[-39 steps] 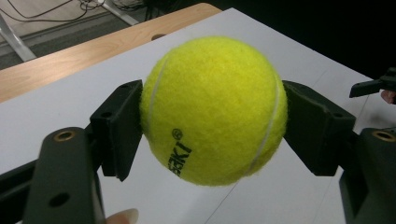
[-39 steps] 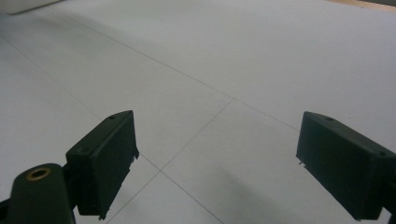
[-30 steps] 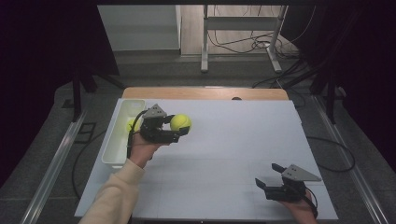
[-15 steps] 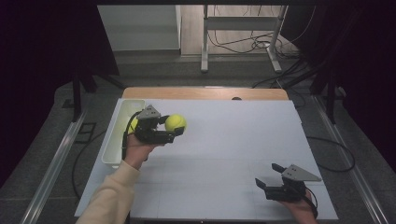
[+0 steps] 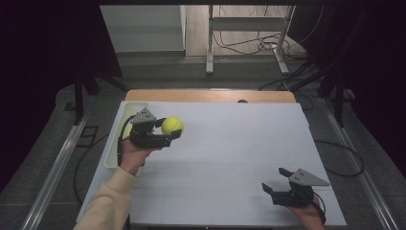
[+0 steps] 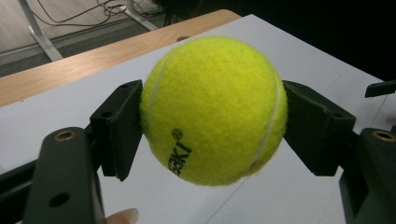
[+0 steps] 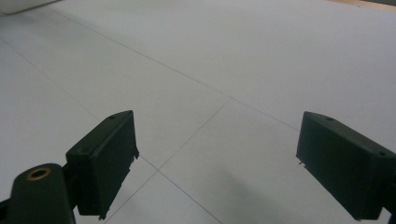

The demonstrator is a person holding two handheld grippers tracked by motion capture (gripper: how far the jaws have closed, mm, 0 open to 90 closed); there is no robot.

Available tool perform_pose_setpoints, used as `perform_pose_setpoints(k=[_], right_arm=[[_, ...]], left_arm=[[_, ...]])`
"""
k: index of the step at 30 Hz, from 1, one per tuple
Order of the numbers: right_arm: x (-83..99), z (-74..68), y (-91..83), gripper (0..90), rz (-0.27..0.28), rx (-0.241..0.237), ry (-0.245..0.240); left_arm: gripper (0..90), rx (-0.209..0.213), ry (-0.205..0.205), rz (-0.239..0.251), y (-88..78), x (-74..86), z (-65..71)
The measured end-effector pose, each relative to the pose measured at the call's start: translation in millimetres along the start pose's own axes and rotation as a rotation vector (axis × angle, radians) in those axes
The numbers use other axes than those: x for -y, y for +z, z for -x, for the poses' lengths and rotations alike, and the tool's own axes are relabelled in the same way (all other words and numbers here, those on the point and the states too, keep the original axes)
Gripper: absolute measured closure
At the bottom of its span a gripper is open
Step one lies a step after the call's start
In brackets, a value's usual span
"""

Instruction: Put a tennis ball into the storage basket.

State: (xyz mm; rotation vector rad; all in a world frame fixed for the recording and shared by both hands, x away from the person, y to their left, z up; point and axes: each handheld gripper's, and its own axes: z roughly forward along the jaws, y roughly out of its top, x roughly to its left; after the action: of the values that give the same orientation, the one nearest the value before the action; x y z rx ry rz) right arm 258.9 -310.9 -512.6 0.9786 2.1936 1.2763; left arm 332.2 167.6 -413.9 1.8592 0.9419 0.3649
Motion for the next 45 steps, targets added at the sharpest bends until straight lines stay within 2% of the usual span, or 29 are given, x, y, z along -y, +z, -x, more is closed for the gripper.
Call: perform_pose_setpoints(k=[13, 45], right_arm=[[0.1, -0.1, 0.1, 12.6, -0.001, -0.001, 0.000], [0.2, 0.1, 0.1, 12.6, -0.002, 0.005, 0.002]], left_arm=[[26.6, -0.017, -0.004, 0.000, -9.0, 5.3, -4.4], [26.6, -0.085, -0.052, 0.034, -43.1, 15.8, -27.3]])
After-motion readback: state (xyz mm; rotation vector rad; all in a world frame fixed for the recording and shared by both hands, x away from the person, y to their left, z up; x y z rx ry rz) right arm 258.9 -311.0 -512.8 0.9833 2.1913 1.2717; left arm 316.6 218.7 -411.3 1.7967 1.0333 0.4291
